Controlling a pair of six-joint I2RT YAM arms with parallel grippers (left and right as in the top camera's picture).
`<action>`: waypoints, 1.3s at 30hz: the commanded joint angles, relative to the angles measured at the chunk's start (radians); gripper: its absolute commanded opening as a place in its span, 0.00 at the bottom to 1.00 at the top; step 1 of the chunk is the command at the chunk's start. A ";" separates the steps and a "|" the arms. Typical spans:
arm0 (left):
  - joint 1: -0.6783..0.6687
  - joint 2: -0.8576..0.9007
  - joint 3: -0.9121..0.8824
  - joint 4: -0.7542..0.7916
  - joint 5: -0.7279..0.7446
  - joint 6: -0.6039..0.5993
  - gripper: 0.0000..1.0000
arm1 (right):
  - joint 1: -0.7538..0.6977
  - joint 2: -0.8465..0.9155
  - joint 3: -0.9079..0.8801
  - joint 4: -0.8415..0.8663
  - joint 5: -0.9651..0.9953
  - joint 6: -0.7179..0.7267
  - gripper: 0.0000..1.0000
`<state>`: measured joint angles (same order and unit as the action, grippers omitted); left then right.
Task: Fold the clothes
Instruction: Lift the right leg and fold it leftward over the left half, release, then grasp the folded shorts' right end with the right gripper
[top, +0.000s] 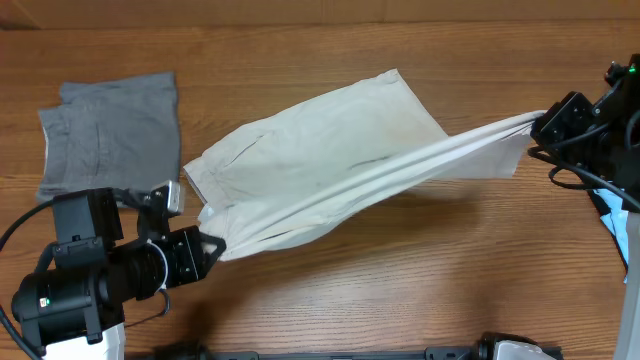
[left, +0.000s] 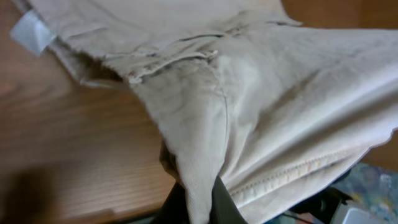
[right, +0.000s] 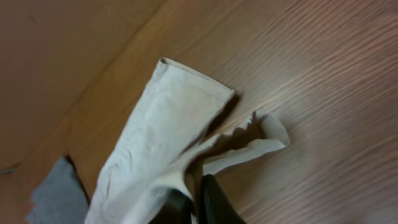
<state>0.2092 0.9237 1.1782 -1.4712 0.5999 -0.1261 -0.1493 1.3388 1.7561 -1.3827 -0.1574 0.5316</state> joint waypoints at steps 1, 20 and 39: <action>0.006 -0.009 0.020 -0.017 -0.235 -0.040 0.05 | -0.036 0.039 0.037 0.047 0.092 0.026 0.09; 0.006 0.000 -0.170 0.114 -0.237 -0.061 0.04 | -0.015 0.276 -0.063 -0.134 0.010 -0.050 0.20; 0.006 0.005 -0.170 0.166 -0.236 -0.062 0.05 | 0.203 0.276 -0.833 0.303 -0.334 -0.111 0.58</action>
<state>0.2111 0.9302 1.0103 -1.3144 0.3592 -0.1814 0.0525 1.6226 0.9691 -1.1316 -0.4603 0.3809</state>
